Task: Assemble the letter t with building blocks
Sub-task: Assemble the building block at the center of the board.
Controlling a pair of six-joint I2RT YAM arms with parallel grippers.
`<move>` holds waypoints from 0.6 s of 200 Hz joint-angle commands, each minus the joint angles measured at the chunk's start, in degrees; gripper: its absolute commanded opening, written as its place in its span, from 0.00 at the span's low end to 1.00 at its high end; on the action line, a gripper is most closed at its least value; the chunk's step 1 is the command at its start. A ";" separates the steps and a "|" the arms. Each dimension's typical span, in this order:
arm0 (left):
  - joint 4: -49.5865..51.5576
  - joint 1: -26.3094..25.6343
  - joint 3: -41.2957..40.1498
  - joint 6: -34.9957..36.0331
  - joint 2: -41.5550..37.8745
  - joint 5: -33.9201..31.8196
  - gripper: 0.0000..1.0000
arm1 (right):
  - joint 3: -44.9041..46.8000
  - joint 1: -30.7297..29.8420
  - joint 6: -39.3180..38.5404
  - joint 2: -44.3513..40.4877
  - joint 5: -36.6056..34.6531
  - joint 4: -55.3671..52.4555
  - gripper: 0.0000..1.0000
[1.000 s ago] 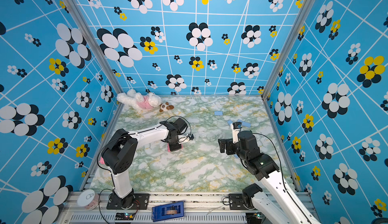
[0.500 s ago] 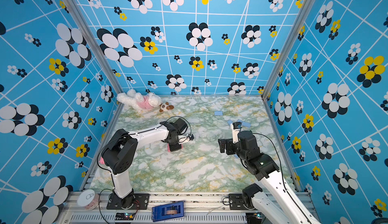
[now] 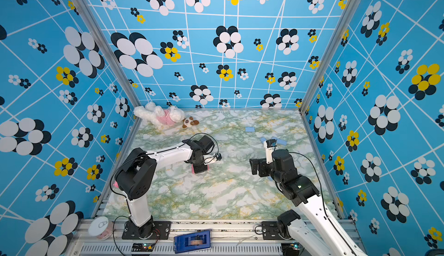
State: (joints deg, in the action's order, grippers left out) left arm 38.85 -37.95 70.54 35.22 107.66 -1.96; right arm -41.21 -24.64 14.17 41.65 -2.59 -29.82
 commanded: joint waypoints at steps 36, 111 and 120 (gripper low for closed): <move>2.28 1.22 -2.97 0.53 0.43 -2.09 0.29 | -0.70 -0.47 -0.61 0.10 0.39 0.23 0.99; 1.61 1.77 -3.92 0.77 -0.84 -2.78 0.29 | -0.56 -0.49 -0.53 0.02 0.48 0.24 0.99; 1.58 1.88 -4.10 0.73 -0.88 -2.92 0.30 | -0.59 -0.48 -0.46 0.01 0.48 0.27 0.99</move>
State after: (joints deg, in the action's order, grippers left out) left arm 37.45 -37.50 69.04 35.24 106.59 -1.96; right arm -41.21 -24.64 14.17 41.63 -2.59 -29.82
